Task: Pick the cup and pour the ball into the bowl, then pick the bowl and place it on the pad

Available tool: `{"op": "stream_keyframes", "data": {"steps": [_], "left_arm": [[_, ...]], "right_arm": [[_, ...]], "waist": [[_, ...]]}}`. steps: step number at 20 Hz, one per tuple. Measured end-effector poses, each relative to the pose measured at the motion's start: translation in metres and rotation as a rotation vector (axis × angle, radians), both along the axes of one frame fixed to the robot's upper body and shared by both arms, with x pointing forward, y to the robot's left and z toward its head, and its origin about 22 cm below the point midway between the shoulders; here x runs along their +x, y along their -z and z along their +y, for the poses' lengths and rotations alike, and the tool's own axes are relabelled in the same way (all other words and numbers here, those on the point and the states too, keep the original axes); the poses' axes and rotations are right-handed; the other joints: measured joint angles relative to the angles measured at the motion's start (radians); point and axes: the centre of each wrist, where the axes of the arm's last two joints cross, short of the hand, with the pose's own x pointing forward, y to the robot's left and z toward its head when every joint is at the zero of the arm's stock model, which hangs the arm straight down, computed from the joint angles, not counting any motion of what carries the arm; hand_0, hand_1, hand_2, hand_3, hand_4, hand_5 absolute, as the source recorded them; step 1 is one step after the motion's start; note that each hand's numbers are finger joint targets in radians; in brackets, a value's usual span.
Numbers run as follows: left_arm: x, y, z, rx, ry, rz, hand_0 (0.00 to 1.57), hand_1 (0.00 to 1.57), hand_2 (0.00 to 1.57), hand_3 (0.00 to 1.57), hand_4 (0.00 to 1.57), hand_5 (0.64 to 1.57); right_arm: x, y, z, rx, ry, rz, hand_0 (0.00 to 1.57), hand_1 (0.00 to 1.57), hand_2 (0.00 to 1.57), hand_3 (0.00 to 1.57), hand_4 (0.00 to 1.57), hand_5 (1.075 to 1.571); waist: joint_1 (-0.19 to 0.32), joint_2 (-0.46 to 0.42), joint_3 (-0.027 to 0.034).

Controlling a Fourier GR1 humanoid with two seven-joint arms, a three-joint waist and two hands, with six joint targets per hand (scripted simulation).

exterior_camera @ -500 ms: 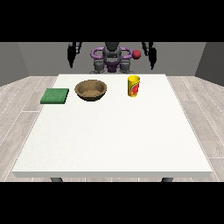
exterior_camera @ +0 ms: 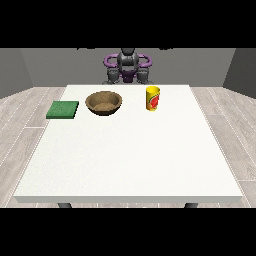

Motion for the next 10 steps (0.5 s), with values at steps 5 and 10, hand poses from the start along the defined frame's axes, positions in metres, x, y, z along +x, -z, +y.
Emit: {"op": "stream_keyframes", "data": {"steps": [5,10], "left_arm": [[-0.007,-0.031,-0.015,-0.065,-0.010,0.061,0.00,0.00,0.00,0.00,0.58,1.560],[-0.001,-0.058,-0.034,-0.053,-0.014,-0.047,0.00,0.00,0.00,0.00,0.61,1.555]], "right_arm": [[-0.007,-0.030,0.000,0.049,0.031,0.056,0.00,0.00,0.00,0.00,0.79,1.548],[-0.004,-0.064,0.002,0.063,0.027,-0.055,0.00,0.00,0.00,0.00,0.74,1.546]], "waist": [[-0.004,-0.040,0.0019],[-0.022,0.091,0.0024]]}}
